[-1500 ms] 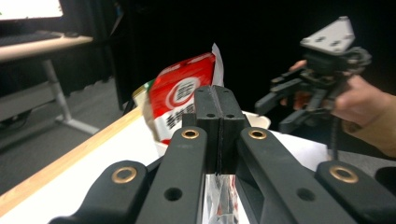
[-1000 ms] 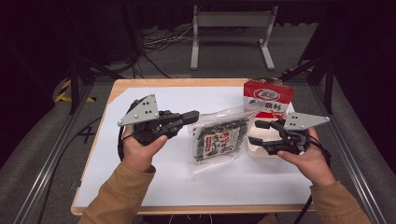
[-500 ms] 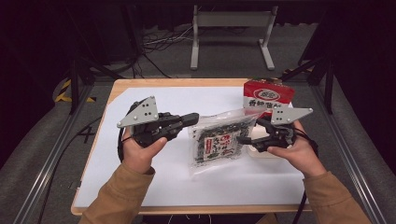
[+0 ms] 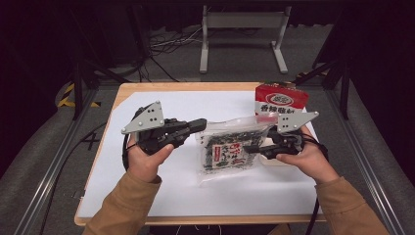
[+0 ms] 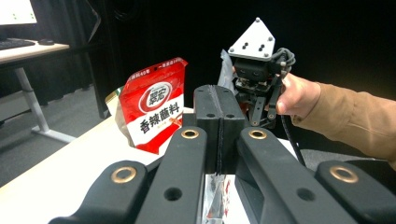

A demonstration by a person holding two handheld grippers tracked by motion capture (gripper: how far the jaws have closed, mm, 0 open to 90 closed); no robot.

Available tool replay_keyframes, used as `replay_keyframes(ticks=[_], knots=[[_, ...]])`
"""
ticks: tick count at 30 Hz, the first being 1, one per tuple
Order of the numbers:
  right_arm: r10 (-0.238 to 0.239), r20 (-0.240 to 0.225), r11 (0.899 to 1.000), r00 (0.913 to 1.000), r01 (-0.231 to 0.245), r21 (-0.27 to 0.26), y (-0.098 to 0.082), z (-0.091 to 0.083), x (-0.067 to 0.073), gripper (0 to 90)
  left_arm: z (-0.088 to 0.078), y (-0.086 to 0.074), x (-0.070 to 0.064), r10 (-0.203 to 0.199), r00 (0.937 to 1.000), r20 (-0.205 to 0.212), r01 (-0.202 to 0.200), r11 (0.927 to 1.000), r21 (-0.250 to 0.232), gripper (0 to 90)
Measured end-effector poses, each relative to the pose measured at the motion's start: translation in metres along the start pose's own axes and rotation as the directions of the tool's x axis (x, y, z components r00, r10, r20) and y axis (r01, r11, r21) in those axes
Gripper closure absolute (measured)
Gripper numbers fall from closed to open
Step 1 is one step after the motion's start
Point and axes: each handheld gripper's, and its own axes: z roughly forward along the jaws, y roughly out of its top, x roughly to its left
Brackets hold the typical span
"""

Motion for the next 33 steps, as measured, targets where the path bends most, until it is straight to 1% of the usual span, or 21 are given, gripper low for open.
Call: replay_keyframes(ticks=[3,4,5,6,7,8,9,12,16,17,18,19,21,22,25,27,28,29,30,33], knots=[[-0.024,-0.032,1.0,0.9992,0.024,0.004,0.001,-0.001,0.002,66.9,-0.003,0.0,0.001,-0.006,1.0,-0.006,0.006,1.0,-0.007,90.0],[-0.024,-0.032,1.0,0.9992,0.024,0.004,0.001,-0.001,0.002,66.9,-0.003,0.0,0.001,-0.006,1.0,-0.006,0.006,1.0,-0.007,90.0],[-0.041,-0.051,0.999,0.9979,0.041,-0.005,0.002,-0.002,0.003,70.5,-0.004,0.0,0.002,-0.007,0.9999,-0.01,0.006,0.9999,-0.013,90.0],[-0.041,-0.051,0.999,0.9979,0.041,-0.005,0.002,-0.002,0.003,70.5,-0.005,0.0,0.002,-0.007,0.9999,-0.013,0.006,0.9998,-0.019,90.0],[-0.049,-0.052,0.999,0.9974,0.048,-0.013,0.003,-0.002,0.005,71.5,-0.006,0.0,0.003,-0.006,0.9999,-0.013,0.006,0.9997,-0.025,90.0],[-0.056,-0.06,0.998,0.9966,0.055,-0.017,0.004,-0.003,0.006,72.3,-0.007,0.0,0.003,-0.015,0.9998,-0.012,0.015,0.9995,-0.028,90.0],[-0.06,-0.062,0.998,0.9963,0.059,-0.02,0.006,-0.003,0.008,72.8,-0.009,0.0,0.004,-0.013,0.9998,-0.013,0.013,0.9994,-0.033,90.0],[-0.065,-0.062,0.998,0.9959,0.064,-0.02,0.009,-0.005,0.012,73.4,-0.011,-0.002,0.005,-0.035,0.9993,-0.012,0.034,0.9983,-0.047,89.5],[-0.04,-0.058,0.999,0.9975,0.039,-0.021,0.013,-0.009,0.016,73.7,-0.014,-0.003,0.006,-0.042,0.999,-0.015,0.042,0.9976,-0.056,79.0],[-0.035,-0.056,0.999,0.9978,0.034,-0.023,0.013,-0.01,0.017,73.7,-0.015,-0.004,0.006,-0.054,0.9985,-0.007,0.053,0.9967,-0.061,74.7],[-0.035,-0.056,0.999,0.9978,0.034,-0.023,0.013,-0.01,0.017,73.7,-0.015,-0.004,0.006,-0.054,0.9985,-0.007,0.053,0.9967,-0.061,70.5],[-0.018,-0.056,0.999,0.9983,0.016,-0.037,0.014,-0.013,0.018,73.8,-0.016,-0.004,0.007,-0.06,0.9982,0.003,0.06,0.9961,-0.064,66.7],[-0.003,-0.058,0.999,0.9983,0.0,-0.041,0.015,-0.016,0.019,73.7,-0.019,-0.006,0.007,-0.059,0.9982,-0.012,0.058,0.9963,-0.064,59.5],[0.005,-0.055,0.999,0.9984,-0.007,-0.042,0.016,-0.018,0.019,73.7,-0.02,-0.007,0.007,-0.057,0.9982,-0.018,0.056,0.997,-0.054,57.4],[0.023,-0.044,0.999,0.9987,-0.025,-0.045,0.019,-0.024,0.019,73.7,-0.023,-0.011,0.008,-0.056,0.998,-0.03,0.055,0.9978,-0.038,52.9],[0.042,-0.042,0.998,0.9982,-0.044,-0.046,0.021,-0.029,0.019,73.7,-0.024,-0.014,0.009,-0.049,0.9981,-0.038,0.048,0.9986,-0.021,52.3],[0.051,-0.04,0.998,0.9979,-0.053,-0.044,0.022,-0.031,0.019,73.7,-0.024,-0.014,0.009,-0.049,0.9981,-0.038,0.048,0.9986,-0.021,51.4],[0.06,-0.036,0.997,0.9975,-0.062,-0.043,0.023,-0.034,0.019,73.7,-0.025,-0.017,0.01,-0.045,0.9978,-0.049,0.045,0.999,0.001,50.4],[0.06,-0.036,0.997,0.9975,-0.062,-0.043,0.023,-0.034,0.019,73.7,-0.025,-0.017,0.01,-0.045,0.9978,-0.049,0.045,0.999,0.001,49.9],[0.075,-0.027,0.996,0.9968,-0.076,-0.04,0.026,-0.04,0.019,73.7,-0.027,-0.023,0.011,-0.036,0.9973,-0.065,0.038,0.9989,0.029,48.2]])
